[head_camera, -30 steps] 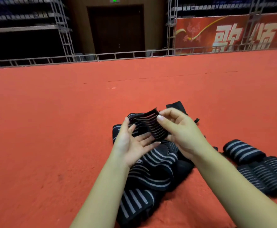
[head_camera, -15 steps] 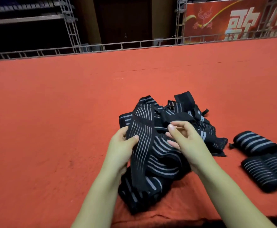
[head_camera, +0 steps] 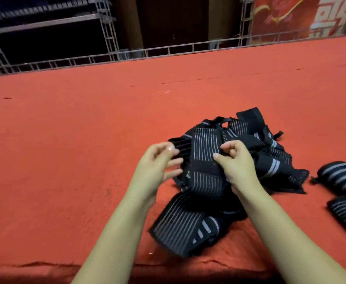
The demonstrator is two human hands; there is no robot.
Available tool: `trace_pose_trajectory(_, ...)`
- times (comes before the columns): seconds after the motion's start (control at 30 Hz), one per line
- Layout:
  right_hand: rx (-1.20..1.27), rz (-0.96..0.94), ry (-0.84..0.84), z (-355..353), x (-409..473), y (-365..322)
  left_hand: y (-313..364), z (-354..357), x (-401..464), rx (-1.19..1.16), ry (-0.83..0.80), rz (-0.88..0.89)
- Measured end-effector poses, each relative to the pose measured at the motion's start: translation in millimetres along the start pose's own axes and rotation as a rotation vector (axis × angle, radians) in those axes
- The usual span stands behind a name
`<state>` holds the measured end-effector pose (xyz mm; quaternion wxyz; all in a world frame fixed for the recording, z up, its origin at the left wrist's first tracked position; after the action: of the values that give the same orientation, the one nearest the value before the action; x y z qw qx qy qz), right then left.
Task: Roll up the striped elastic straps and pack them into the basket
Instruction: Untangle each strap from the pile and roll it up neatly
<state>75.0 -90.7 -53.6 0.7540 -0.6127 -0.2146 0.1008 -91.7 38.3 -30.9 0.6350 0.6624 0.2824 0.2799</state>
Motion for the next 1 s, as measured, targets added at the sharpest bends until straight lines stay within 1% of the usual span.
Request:
trace_pose_trajectory(0.03, -0.012, -0.023, -0.008, -3.3, -5.1, -2.9, 5.8, 4.2, 12.9, -0.014, -0.014, -0.018)
trace_pose_trajectory(0.1, -0.039, -0.068, -0.022, -9.1, -15.8, -7.8, 13.5, 23.9, 39.1, 0.019, -0.101, -0.065)
trace_pose_trajectory(0.23, -0.101, -0.111, -0.063, -17.5, -34.5, -12.4, 5.1, 71.7, 82.0, 0.215, -0.265, -0.196)
trace_pose_trajectory(0.3, -0.127, -0.116, -0.069, -24.3, -40.3, -11.2, -3.2, 87.4, 95.3, 0.293, -0.289, -0.256)
trace_pose_trajectory(0.33, -0.136, -0.117, -0.062, -28.6, -41.7, -9.4, -5.7, 91.9, 101.8, 0.357, -0.283, -0.256)
trace_pose_trajectory(0.4, -0.142, -0.106, -0.042, -36.7, -42.8, -3.5, -6.7, 101.8, 111.8, 0.559, -0.303, -0.195)
trace_pose_trajectory(0.47, -0.136, -0.099, -0.035, -41.5, -42.8, 1.7, -6.1, 114.5, 112.6, 0.745, -0.377, -0.106)
trace_pose_trajectory(0.5, -0.136, -0.102, -0.033, -42.7, -42.6, 2.7, -6.5, 119.8, 111.8, 0.787, -0.405, -0.068)
trace_pose_trajectory(0.6, -0.139, -0.101, -0.043, -43.9, -43.2, 3.3, -6.8, 124.5, 111.4, 0.810, -0.405, 0.032)
trace_pose_trajectory(0.77, -0.104, -0.055, -0.012, -51.0, -49.1, 7.5, -15.1, 116.3, 110.4, 0.781, -0.405, 0.078)
trace_pose_trajectory(0.9, -0.103, -0.078, -0.052, -42.4, -64.0, -0.4, -20.8, 117.7, 102.8, 0.929, -0.440, 0.153)
trace_pose_trajectory(0.93, -0.104, -0.085, -0.054, -41.4, -67.1, -3.3, -21.3, 116.0, 100.5, 0.916, -0.436, 0.140)
trace_pose_trajectory(1.0, -0.116, -0.118, -0.025, -46.5, -68.6, -10.8, -18.9, 109.5, 96.7, 0.739, -0.400, 0.066)
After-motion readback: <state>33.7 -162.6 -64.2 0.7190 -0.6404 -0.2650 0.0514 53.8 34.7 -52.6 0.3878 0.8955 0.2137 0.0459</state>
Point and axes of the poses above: each hand's wrist, its own x-axis towards the middle knuckle, its own z-axis out of the palm, y = z × x, the point moved 9 cm from there along x, towards the middle knuckle, and after that the axes turned 9 degrees about x, right-handed, at the moved point
